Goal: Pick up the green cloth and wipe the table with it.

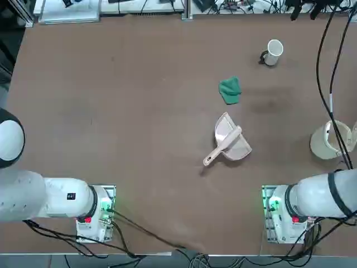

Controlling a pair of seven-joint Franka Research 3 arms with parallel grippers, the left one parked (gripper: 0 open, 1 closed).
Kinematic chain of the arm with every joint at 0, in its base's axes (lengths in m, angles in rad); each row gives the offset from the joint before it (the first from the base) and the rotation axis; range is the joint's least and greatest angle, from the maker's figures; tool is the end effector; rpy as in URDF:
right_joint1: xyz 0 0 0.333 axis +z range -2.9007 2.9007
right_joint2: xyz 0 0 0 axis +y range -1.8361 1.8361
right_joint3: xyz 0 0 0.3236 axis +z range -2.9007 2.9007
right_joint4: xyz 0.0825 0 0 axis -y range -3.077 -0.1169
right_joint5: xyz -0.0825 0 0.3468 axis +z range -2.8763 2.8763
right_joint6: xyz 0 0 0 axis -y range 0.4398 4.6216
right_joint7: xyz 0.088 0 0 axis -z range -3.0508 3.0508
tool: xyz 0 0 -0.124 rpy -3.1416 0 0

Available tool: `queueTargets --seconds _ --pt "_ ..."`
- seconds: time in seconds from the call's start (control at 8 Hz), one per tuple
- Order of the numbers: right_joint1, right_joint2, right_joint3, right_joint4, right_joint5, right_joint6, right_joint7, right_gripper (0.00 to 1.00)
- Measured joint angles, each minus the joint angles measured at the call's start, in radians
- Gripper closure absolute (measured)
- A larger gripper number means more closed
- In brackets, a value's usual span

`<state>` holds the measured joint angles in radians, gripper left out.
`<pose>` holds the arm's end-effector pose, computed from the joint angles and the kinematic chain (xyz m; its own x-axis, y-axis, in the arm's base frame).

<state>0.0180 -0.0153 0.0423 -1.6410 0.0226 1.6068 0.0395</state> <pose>0.5129 0.0339 0.5955 0.9996 0.0200 -0.0198 0.0195 -0.9996 -0.0211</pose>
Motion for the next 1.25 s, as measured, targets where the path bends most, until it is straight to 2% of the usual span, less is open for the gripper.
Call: queueTargets --seconds 0.5,0.75,1.0,1.25 --pt "0.001 -0.001 0.0 0.0 -0.006 -0.006 0.001 0.0" --pt "0.012 0.019 0.008 -0.016 -0.001 0.035 0.027 0.0" --pt "0.08 0.087 0.017 -0.072 0.002 0.155 0.141 0.0" --pt "0.189 0.205 0.023 -0.111 0.002 0.269 0.26 0.0"
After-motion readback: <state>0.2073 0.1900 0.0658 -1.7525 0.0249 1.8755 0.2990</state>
